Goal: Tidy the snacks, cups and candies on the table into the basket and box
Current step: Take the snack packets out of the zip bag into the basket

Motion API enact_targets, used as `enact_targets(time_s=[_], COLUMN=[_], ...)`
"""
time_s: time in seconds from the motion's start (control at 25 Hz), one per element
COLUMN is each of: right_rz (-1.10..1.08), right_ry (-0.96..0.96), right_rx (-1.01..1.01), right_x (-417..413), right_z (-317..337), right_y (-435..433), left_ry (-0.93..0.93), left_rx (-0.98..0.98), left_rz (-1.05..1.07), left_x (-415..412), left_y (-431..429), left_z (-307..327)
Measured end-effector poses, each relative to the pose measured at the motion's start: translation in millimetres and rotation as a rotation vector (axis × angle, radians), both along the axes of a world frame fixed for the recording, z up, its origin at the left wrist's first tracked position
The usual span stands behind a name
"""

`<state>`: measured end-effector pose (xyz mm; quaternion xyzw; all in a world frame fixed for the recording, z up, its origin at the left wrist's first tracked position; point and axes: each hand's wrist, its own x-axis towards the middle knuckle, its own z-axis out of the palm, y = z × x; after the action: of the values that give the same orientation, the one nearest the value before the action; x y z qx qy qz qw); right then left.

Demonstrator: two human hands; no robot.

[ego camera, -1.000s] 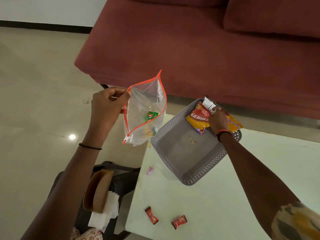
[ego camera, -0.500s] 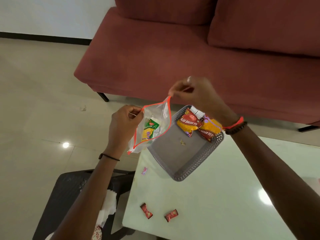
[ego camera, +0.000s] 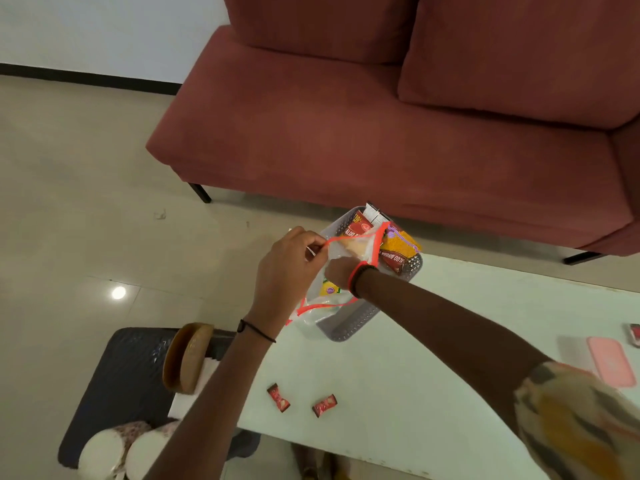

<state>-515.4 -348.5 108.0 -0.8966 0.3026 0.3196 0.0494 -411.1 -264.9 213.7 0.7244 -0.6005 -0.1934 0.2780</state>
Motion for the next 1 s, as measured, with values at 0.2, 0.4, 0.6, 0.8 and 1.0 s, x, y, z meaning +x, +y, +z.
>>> enact_targets(time_s=[0.2,0.4,0.6,0.8,1.0], right_rz=[-0.026,-0.24,-0.283,-0.304,-0.428], right_ry=[0.082,-0.169,-0.125,-0.141,-0.305], right_rx=[-0.015,-0.037,-0.09,-0.159,-0.116], right_x=[-30.3,-37.7,-30.2,-24.6,-10.0], right_z=[-38.4,-62.1,-69.1,-65.6,-45.3], right_y=[31.8,44.5,37.2,30.7,24.1], left_ry=[0.04,0.061,0.065,0.063,0.072], left_rx=[0.021,0.002,-0.029,-0.004,0.024], left_rz=[-0.1,-0.141,-0.142,-0.112,-0.057], left_x=[-20.5,-23.6,-20.8,-18.4,-11.7], left_y=[17.8,22.6,20.1,15.6,12.7], left_z=[-0.3,-0.3,4.0,-2.2,-18.6])
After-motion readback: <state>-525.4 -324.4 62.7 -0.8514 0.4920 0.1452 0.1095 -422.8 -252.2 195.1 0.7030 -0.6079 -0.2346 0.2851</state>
